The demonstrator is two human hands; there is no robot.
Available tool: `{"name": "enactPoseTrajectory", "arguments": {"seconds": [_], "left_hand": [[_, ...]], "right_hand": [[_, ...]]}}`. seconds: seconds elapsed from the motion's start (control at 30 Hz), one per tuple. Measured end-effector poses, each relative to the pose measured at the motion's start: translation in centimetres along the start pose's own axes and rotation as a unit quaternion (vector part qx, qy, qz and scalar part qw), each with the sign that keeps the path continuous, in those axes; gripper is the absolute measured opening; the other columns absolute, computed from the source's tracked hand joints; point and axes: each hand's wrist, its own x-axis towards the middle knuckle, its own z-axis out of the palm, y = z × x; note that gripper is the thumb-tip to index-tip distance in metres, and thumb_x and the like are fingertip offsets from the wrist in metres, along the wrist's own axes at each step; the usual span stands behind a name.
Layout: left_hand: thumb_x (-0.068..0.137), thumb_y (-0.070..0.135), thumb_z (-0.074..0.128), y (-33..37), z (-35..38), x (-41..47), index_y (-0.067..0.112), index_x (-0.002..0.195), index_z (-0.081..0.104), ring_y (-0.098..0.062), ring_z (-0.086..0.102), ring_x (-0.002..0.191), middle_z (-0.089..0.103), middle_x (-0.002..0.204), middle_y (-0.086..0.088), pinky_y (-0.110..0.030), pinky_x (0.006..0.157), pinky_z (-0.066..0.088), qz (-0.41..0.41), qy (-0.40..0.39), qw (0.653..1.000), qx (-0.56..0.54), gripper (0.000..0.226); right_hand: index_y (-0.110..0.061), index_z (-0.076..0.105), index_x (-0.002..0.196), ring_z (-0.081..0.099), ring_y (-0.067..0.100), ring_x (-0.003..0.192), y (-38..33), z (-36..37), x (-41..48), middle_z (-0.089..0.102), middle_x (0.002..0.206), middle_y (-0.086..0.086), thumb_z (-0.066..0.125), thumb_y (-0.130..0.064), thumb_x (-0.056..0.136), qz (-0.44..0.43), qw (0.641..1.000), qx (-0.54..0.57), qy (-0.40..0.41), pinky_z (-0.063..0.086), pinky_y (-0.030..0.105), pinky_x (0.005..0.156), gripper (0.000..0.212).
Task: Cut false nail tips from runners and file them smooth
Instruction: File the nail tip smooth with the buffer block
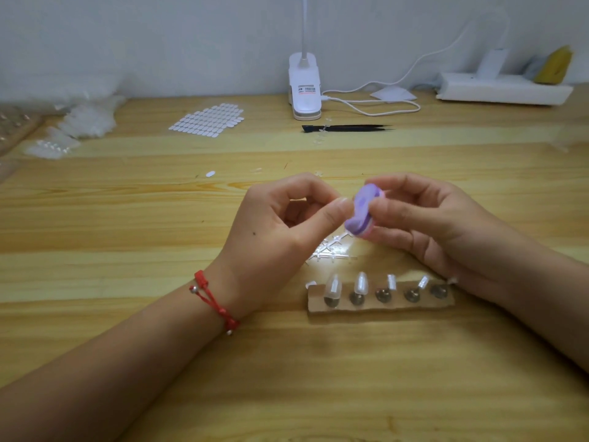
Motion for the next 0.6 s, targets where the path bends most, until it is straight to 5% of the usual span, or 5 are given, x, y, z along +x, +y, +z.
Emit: {"name": "enactPoseTrajectory", "arguments": {"seconds": [0.47,0.6], "left_hand": [[0.082,0.015,0.069,0.03,-0.03,0.08,0.003,0.069,0.061,-0.041,0.039,0.053,0.05,0.067,-0.039,-0.041,0.049,0.029,-0.007,0.018,1.0,0.001,0.019],[0.081,0.016,0.069,0.01,-0.03,0.05,0.005,0.069,0.061,-0.03,0.031,0.05,0.049,0.067,-0.04,-0.029,0.044,0.028,-0.014,0.021,1.0,-0.004,0.019]], "right_hand": [[-0.02,0.077,0.076,0.073,0.019,0.073,0.0,0.13,0.0,0.074,0.081,0.006,0.078,-0.015,0.057,0.007,1.0,-0.018,-0.011,0.057,0.022,0.065,0.02],[-0.02,0.077,0.076,0.073,0.019,0.074,-0.03,-0.15,-0.02,0.074,0.081,0.006,0.081,-0.013,0.056,0.001,1.0,-0.009,-0.01,0.057,0.023,0.066,0.022]]}}
